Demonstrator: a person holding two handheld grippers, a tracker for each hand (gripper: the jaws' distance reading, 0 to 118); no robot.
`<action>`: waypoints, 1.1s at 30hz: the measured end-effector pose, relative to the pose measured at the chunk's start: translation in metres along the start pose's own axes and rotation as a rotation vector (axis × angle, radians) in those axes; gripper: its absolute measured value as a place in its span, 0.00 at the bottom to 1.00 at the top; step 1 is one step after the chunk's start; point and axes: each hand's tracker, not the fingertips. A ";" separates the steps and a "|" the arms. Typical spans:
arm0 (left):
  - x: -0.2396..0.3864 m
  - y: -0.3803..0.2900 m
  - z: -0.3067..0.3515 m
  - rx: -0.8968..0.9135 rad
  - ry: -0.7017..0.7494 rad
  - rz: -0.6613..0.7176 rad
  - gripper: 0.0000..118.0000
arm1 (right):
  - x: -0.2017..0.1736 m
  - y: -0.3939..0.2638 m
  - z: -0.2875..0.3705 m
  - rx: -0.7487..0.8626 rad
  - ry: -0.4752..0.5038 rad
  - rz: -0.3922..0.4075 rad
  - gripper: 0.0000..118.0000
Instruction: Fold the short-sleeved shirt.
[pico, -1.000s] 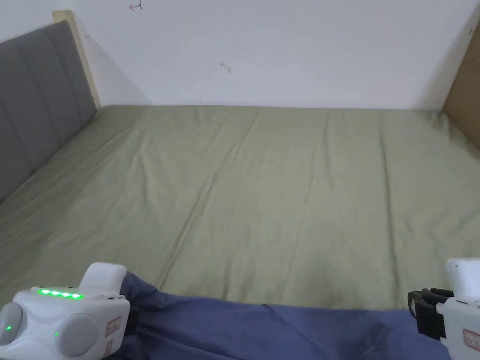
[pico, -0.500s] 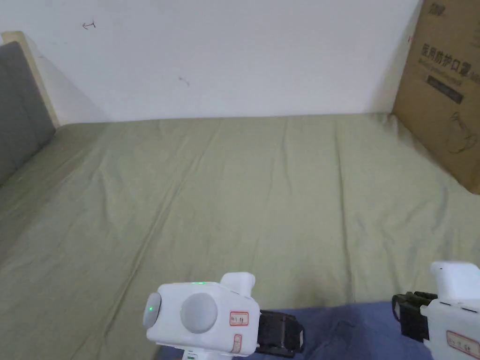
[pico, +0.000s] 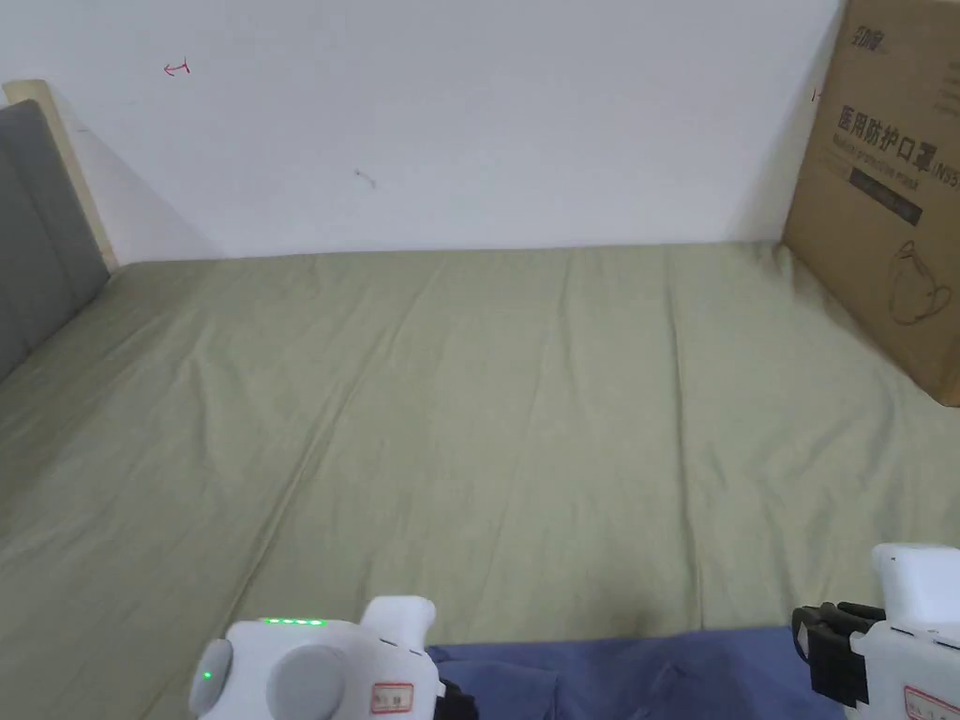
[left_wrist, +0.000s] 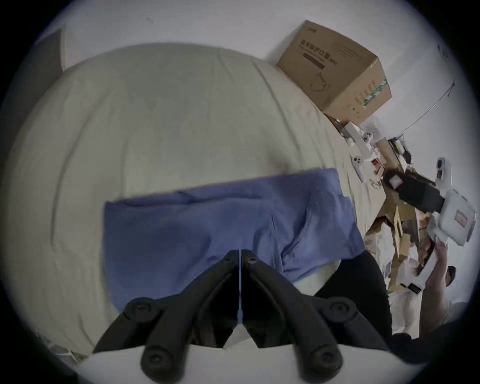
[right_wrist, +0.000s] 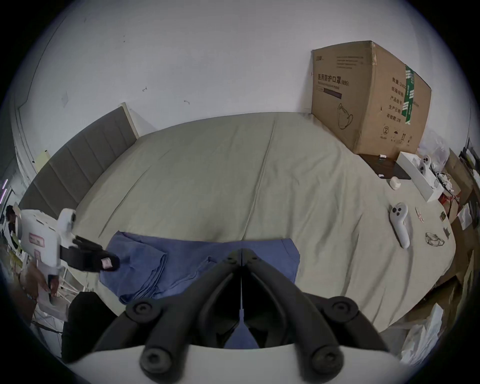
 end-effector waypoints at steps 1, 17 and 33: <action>0.001 -0.001 -0.010 -0.022 -0.022 0.001 0.01 | -0.001 0.000 0.000 -0.001 0.000 0.004 0.00; -0.032 -0.005 0.024 0.128 -0.423 0.164 0.03 | -0.005 0.017 0.007 0.005 0.036 0.003 0.00; -0.211 -0.027 0.007 0.060 -0.615 0.554 1.00 | -0.024 0.015 -0.016 -0.075 0.029 0.033 0.00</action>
